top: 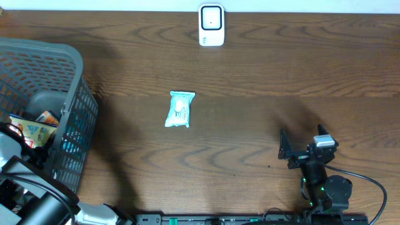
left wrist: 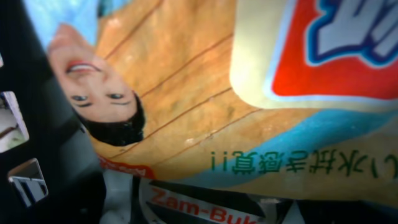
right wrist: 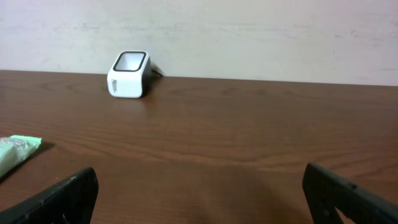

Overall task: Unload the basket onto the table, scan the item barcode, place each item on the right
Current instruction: 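Reach the left gripper into the basket and grasp the dark Zam-Buk ointment box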

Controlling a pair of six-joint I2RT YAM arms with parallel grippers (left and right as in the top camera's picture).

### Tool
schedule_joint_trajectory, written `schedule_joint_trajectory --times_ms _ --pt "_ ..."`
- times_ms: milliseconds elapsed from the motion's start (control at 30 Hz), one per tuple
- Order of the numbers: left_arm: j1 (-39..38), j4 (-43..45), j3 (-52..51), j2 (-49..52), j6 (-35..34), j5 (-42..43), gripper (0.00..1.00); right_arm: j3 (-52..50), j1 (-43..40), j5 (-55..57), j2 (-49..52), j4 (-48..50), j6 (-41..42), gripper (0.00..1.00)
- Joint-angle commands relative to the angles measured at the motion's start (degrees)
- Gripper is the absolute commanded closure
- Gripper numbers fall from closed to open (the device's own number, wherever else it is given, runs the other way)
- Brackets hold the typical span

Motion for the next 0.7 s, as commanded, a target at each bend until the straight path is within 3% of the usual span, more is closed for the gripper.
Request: schedule_joint_trajectory --times_ms 0,267,400,667 --pt "0.35 -0.09 -1.95 3.56 0.0 -0.87 0.12 -0.04 0.5 0.2 -0.15 -0.2 -0.66 0.01" --pt "0.33 -0.52 -1.95 3.52 -0.02 -0.57 0.34 -0.04 0.5 0.2 -0.15 -0.22 -0.63 0.01" --pt "0.33 -0.59 -1.92 2.95 0.0 1.6 0.39 -0.04 0.5 0.2 -0.15 -0.2 -0.66 0.01" --pt "0.31 -1.49 -0.55 -3.72 0.02 5.22 0.4 -0.04 0.5 0.2 -0.15 -0.22 -0.63 0.01"
